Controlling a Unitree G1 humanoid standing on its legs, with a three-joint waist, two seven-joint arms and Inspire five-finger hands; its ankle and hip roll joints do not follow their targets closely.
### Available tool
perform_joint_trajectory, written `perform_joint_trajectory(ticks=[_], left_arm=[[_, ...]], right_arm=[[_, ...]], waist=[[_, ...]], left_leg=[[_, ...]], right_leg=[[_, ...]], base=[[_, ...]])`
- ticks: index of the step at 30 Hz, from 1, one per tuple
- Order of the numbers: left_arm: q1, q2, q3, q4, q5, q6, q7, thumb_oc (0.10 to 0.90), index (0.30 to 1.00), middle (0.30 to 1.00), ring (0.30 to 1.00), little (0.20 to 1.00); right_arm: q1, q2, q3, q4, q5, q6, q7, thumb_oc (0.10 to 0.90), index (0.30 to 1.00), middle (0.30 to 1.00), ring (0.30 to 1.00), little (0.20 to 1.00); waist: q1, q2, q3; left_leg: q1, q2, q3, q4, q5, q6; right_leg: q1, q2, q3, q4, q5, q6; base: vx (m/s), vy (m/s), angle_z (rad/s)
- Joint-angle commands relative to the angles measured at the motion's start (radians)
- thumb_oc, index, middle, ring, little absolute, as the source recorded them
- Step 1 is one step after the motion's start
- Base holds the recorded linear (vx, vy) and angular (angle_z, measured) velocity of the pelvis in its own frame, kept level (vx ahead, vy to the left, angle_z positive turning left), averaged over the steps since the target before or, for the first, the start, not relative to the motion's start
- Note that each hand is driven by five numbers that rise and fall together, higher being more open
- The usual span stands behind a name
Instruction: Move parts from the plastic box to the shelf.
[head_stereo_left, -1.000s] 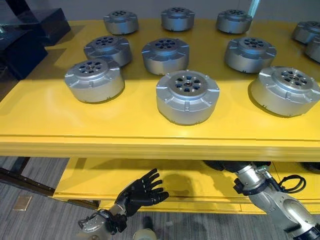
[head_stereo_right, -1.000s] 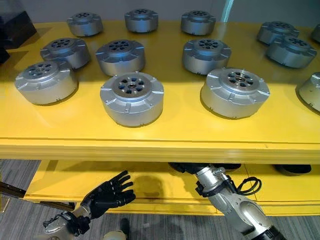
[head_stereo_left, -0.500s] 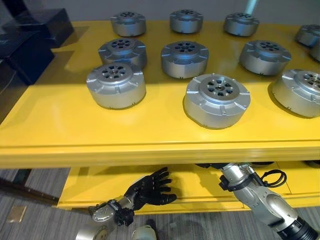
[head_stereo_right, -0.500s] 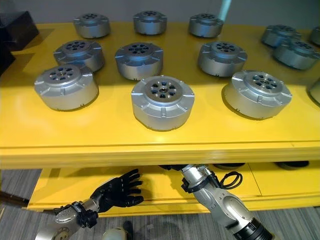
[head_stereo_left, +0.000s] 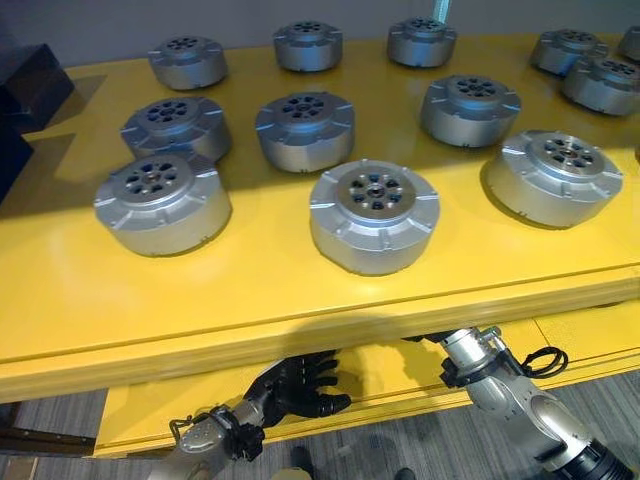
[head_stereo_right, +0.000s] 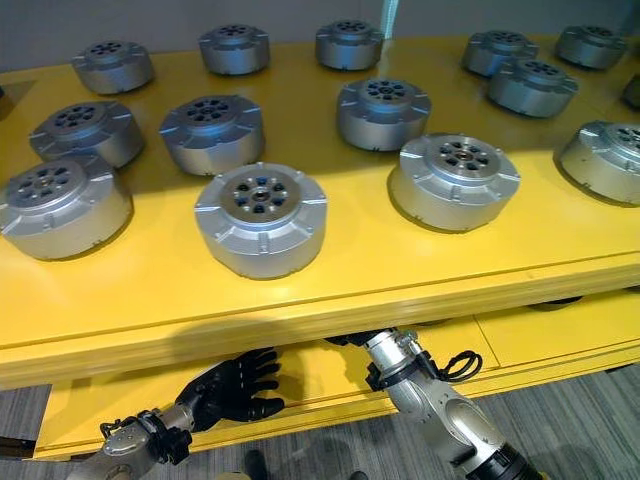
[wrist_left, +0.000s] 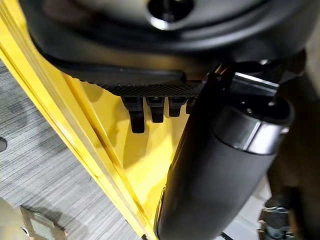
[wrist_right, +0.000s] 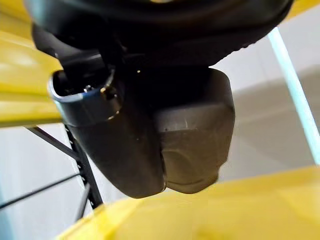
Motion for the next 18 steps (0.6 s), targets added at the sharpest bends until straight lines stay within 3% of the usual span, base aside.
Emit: perform_joint_trajectory(ticks=[1,6,7,8,9,11,12,13,16,17,18], left_arm=[[-0.08,-0.011,-0.039,-0.073,-0.007,-0.038,-0.055,0.9,1.0,1.0,1.0,1.0],[-0.099,-0.012,-0.062,-0.079,-0.012,-0.034,-0.046,0.9,1.0,1.0,1.0,1.0],[-0.098,-0.013,-0.066,-0.082,-0.009,-0.036,-0.047,0.9,1.0,1.0,1.0,1.0],[-0.096,-0.019,-0.074,-0.09,-0.005,-0.039,-0.035,0.9,1.0,1.0,1.0,1.0],[-0.096,-0.021,-0.075,-0.091,-0.005,-0.039,-0.028,0.9,1.0,1.0,1.0,1.0],[-0.101,-0.031,-0.083,-0.09,-0.029,-0.042,-0.006,0.9,1.0,1.0,1.0,1.0],[-0.104,-0.038,-0.084,-0.088,-0.028,-0.042,0.001,0.9,1.0,1.0,1.0,1.0],[-0.113,-0.044,-0.094,-0.078,-0.025,-0.048,0.007,0.9,1.0,1.0,1.0,1.0],[-0.128,-0.069,-0.123,-0.055,-0.044,-0.076,0.008,0.9,1.0,1.0,1.0,1.0],[-0.138,-0.084,-0.148,-0.047,-0.055,-0.107,0.008,0.9,1.0,1.0,1.0,1.0],[-0.144,-0.09,-0.162,-0.041,-0.072,-0.122,0.01,0.9,1.0,1.0,1.0,1.0]], right_arm=[[-0.117,0.024,-0.06,-0.105,0.055,-0.073,-0.076,0.4,0.3,0.3,0.3,0.3],[-0.142,0.026,-0.057,-0.098,0.065,-0.082,-0.064,0.4,0.3,0.3,0.3,0.3],[-0.15,0.025,-0.056,-0.094,0.067,-0.081,-0.06,0.4,0.3,0.3,0.3,0.3],[-0.175,0.019,-0.051,-0.083,0.09,-0.091,-0.044,0.4,0.3,0.3,0.3,0.3],[-0.18,0.017,-0.049,-0.082,0.102,-0.097,-0.039,0.4,0.3,0.3,0.3,0.3],[-0.191,0.011,-0.038,-0.079,0.146,-0.106,-0.009,0.4,0.3,0.3,0.3,0.3],[-0.198,0.009,-0.034,-0.084,0.162,-0.107,0.005,0.4,0.3,0.3,0.3,0.3],[-0.216,0.006,-0.023,-0.08,0.167,-0.115,0.031,0.4,0.3,0.3,0.3,0.3],[-0.259,-0.008,0.0,-0.075,0.187,-0.107,0.056,0.4,0.3,0.3,0.3,0.3],[-0.289,-0.035,0.008,-0.078,0.207,-0.094,0.082,0.4,0.3,0.3,0.3,0.3],[-0.301,-0.054,0.006,-0.075,0.228,-0.094,0.095,0.4,0.3,0.3,0.3,0.3]], waist=[[-0.029,-0.012,-0.028],[-0.036,-0.014,0.002],[-0.036,-0.017,0.007],[-0.041,-0.017,0.013],[-0.042,-0.016,0.013],[-0.047,-0.011,0.006],[-0.049,-0.006,0.006],[-0.056,0.002,0.001],[-0.075,0.017,-0.002],[-0.098,0.042,-0.007],[-0.111,0.058,-0.008]], left_leg=[[-0.034,-0.063,0.007,0.148,-0.158,0.02],[-0.102,-0.036,-0.01,0.304,-0.201,0.013],[-0.112,-0.019,-0.015,0.339,-0.202,0.009],[-0.115,0.029,-0.036,0.384,-0.204,0.0],[-0.111,0.04,-0.044,0.383,-0.199,-0.003],[-0.088,0.085,-0.084,0.359,-0.155,-0.023],[-0.082,0.138,-0.093,0.326,-0.076,-0.036],[-0.064,0.221,-0.117,0.291,0.029,-0.076],[-0.058,0.328,-0.124,0.246,0.173,-0.125],[-0.04,0.371,-0.104,0.229,0.207,-0.16],[-0.018,0.363,-0.09,0.204,0.184,-0.164]], right_leg=[[-0.023,0.083,0.044,0.13,-0.114,-0.039],[-0.032,0.065,0.066,0.184,-0.145,-0.06],[-0.033,0.06,0.07,0.19,-0.15,-0.066],[-0.049,0.049,0.08,0.22,-0.162,-0.079],[-0.056,0.046,0.082,0.229,-0.165,-0.082],[-0.082,0.034,0.092,0.263,-0.178,-0.088],[-0.107,0.027,0.087,0.277,-0.171,-0.1],[-0.137,0.001,0.088,0.313,-0.182,-0.102],[-0.18,-0.061,0.089,0.37,-0.203,-0.107],[-0.208,-0.124,0.097,0.408,-0.218,-0.093],[-0.235,-0.155,0.099,0.441,-0.219,-0.082]], base=[[-0.06,-0.08,-0.01],[-0.07,-0.056,-0.02],[-0.11,0.054,-0.17],[-0.12,0.078,-0.21],[-0.13,0.175,-0.37],[-0.13,0.241,-0.49],[-0.2,0.421,-0.28],[-0.19,0.424,-0.31],[-0.14,0.598,-0.27],[-0.17,0.848,0.06],[-0.18,0.894,0.22]])
